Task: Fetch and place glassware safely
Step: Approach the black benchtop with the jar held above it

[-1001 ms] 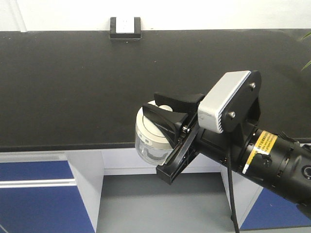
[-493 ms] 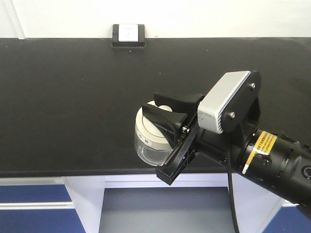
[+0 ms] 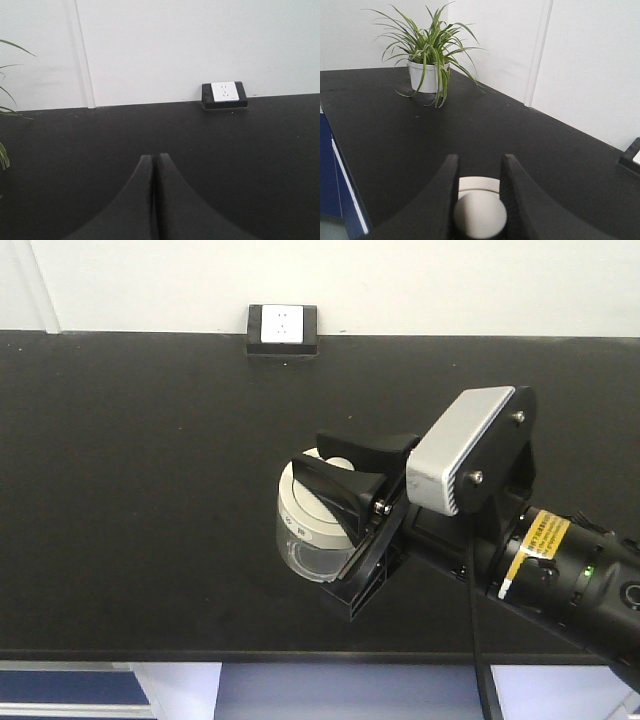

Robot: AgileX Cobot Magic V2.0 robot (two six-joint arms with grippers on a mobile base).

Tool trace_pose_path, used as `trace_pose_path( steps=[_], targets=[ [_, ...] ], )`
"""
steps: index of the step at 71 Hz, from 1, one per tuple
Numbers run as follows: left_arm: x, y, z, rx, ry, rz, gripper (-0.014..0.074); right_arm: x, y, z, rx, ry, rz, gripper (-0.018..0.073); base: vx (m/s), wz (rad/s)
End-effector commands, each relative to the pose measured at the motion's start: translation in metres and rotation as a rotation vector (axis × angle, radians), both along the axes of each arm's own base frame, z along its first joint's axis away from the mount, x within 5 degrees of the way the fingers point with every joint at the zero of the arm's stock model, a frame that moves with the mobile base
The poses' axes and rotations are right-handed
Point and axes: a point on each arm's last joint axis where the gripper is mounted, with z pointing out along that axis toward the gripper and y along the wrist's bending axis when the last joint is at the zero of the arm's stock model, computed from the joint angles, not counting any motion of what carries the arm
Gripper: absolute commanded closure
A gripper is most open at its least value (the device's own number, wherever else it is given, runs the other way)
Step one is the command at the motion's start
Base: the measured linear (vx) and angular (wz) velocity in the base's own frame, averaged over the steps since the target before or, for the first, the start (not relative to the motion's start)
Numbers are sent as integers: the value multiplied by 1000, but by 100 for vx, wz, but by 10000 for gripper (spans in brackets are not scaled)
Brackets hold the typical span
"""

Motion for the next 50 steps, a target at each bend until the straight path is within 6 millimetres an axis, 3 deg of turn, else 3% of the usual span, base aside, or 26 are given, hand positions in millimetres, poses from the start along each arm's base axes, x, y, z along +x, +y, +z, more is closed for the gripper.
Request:
trace_pose_path(
  steps=[1,50],
  targets=[
    [0,-1,15,-13,-91,-12,603,-4,0,25,113,-89,35,563,15,4],
    [0,-1,15,-13,-91,-12,603,-4,0,25,113,-89,35,563,11,2]
  ],
)
